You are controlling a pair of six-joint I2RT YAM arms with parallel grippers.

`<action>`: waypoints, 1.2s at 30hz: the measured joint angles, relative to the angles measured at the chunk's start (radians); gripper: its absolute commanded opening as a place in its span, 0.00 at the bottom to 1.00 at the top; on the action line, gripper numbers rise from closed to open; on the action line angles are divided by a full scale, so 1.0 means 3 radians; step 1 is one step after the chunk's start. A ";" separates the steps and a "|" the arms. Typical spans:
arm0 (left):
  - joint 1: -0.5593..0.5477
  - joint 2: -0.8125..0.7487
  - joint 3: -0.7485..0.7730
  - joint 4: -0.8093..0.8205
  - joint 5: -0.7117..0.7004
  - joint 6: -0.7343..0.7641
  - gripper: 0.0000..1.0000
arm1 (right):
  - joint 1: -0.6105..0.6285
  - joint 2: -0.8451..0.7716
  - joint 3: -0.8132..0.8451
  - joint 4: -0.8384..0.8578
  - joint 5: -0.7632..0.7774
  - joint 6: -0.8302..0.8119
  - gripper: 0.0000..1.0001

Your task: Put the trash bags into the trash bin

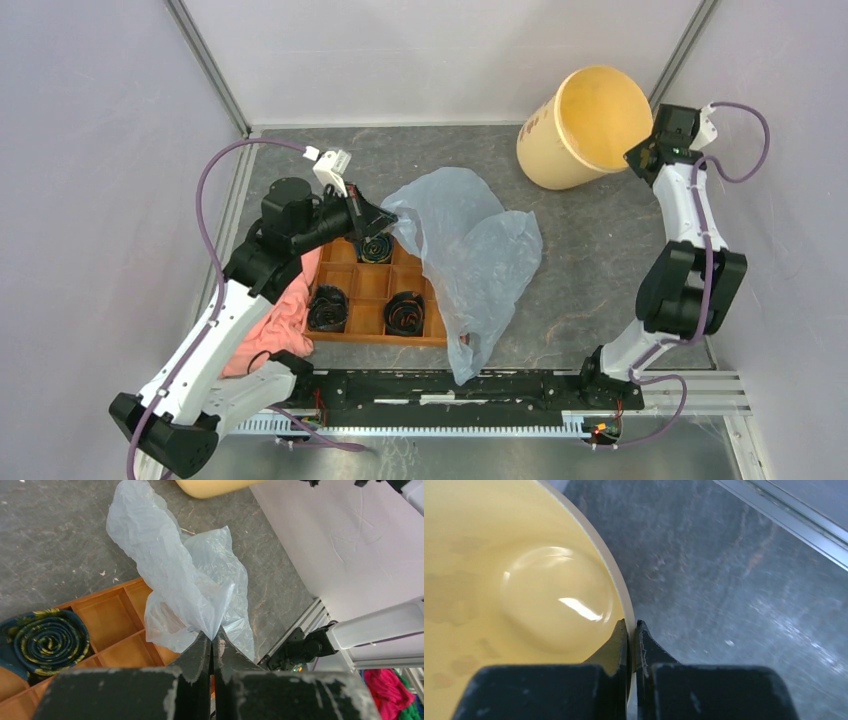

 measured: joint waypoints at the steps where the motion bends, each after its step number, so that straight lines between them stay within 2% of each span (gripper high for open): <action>1: 0.0000 -0.0013 0.0009 -0.0008 -0.0003 0.0025 0.05 | 0.0009 -0.0103 -0.0123 -0.0008 0.0004 -0.0013 0.00; 5: 0.0000 -0.0060 0.0116 -0.0074 -0.0010 0.0156 0.04 | 0.0010 -0.0656 -0.0501 -0.0207 0.0095 -0.0225 0.00; 11: 0.0000 -0.0223 0.0285 -0.0103 0.0018 0.0305 0.04 | 0.0075 -0.1790 -0.0919 -0.0662 0.0355 -0.0918 0.00; 17: -0.0008 -0.0272 0.0463 -0.0113 0.0100 0.0374 0.02 | 0.0245 -0.2584 -0.1099 -0.1062 -0.0004 -0.1820 0.00; 23: -0.0008 -0.0242 0.0738 -0.0233 0.0039 0.0458 0.02 | 0.0572 -0.2622 -0.1132 -0.1506 -0.0247 -0.2253 0.00; 30: -0.0008 -0.0272 0.1203 -0.0267 -0.0247 0.0521 0.02 | 0.0954 -0.2578 -0.1186 -0.1603 -0.0300 -0.2461 0.01; 32: -0.0008 -0.0247 0.1363 -0.0262 -0.0291 0.0521 0.02 | 0.0987 -0.2597 -0.1227 -0.1560 -0.0354 -0.2475 0.06; 36: -0.0008 -0.0154 0.1639 -0.0169 -0.0327 0.0519 0.02 | 0.0993 -0.2644 -0.1373 -0.1460 -0.0421 -0.2463 0.33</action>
